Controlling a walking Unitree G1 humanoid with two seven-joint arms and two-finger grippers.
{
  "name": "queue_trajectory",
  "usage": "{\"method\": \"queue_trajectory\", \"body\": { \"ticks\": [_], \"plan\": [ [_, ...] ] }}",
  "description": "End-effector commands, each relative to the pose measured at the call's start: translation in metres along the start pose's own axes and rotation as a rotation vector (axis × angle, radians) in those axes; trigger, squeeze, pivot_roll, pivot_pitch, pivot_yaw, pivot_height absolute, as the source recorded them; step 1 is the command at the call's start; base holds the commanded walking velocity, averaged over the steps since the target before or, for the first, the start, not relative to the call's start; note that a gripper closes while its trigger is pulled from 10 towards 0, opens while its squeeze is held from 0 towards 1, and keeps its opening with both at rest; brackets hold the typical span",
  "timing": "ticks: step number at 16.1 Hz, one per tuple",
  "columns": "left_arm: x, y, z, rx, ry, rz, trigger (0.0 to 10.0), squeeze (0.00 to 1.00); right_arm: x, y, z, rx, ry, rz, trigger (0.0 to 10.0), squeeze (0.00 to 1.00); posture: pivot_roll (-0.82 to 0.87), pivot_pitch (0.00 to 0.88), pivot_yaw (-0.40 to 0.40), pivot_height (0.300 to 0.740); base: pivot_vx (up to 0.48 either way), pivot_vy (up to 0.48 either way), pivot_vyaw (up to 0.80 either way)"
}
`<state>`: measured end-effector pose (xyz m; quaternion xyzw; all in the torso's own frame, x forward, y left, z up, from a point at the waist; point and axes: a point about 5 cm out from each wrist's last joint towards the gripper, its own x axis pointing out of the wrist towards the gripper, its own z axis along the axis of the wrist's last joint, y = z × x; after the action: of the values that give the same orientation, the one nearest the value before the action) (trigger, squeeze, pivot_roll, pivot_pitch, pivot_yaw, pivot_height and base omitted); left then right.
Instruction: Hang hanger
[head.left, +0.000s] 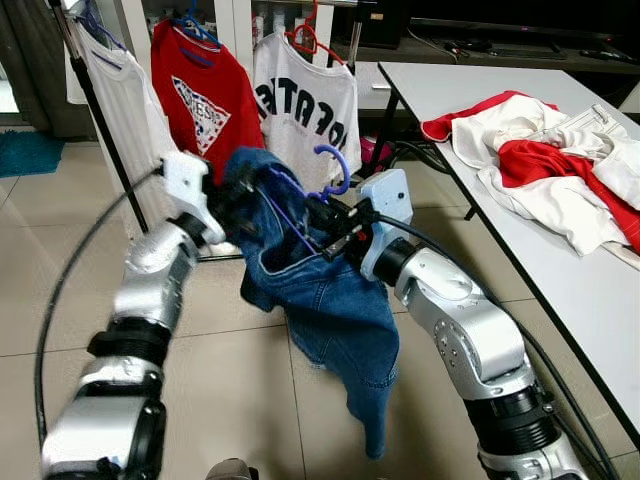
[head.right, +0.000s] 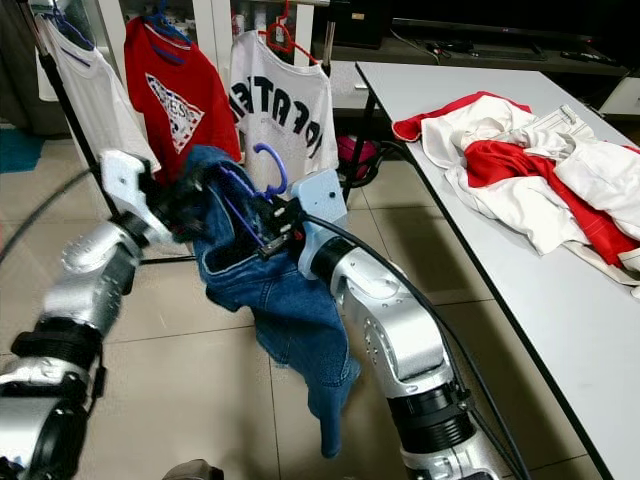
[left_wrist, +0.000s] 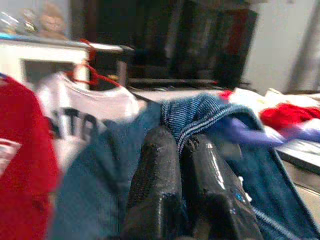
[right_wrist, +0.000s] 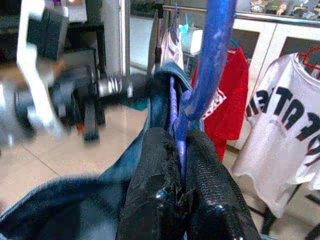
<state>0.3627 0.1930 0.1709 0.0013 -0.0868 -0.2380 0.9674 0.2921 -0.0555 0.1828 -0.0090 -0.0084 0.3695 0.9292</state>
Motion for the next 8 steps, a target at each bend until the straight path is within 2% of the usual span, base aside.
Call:
{"method": "queue_trajectory", "body": {
  "ticks": [1, 3, 5, 6, 8],
  "plan": [
    [0.005, 0.012, 0.019, 0.041, -0.035, 0.049, 0.0, 0.0, -0.002, -0.001, -0.001, -0.048, 0.007, -0.002, 10.0, 0.0, -0.01, 0.0, -0.068, 0.74, 0.0, 0.0, 0.0],
    [0.003, 0.025, 0.03, 0.079, -0.035, 0.088, 0.0, 0.0, -0.003, 0.001, -0.002, -0.019, 0.011, 0.028, 10.0, 0.0, -0.01, 0.0, -0.069, 0.74, 0.0, 0.0, 0.0],
    [-0.003, 0.045, 0.04, 0.131, -0.008, 0.162, 0.0, 0.0, -0.005, 0.002, -0.004, 0.021, 0.009, 0.05, 10.0, 0.0, 0.01, 0.0, -0.074, 0.74, 0.0, 0.0, 0.0],
    [-0.009, 0.056, 0.043, 0.158, 0.015, 0.213, 0.0, 0.0, -0.006, 0.002, -0.004, 0.031, 0.008, 0.054, 10.0, 0.0, 0.01, 0.0, -0.074, 0.74, 0.0, 0.0, 0.0],
    [-0.015, 0.067, 0.043, 0.179, 0.041, 0.274, 0.0, 0.0, -0.007, 0.002, -0.004, 0.045, 0.002, 0.062, 10.0, 0.0, 0.01, 0.0, -0.074, 0.74, 0.0, 0.0, 0.0]
  ]
}}
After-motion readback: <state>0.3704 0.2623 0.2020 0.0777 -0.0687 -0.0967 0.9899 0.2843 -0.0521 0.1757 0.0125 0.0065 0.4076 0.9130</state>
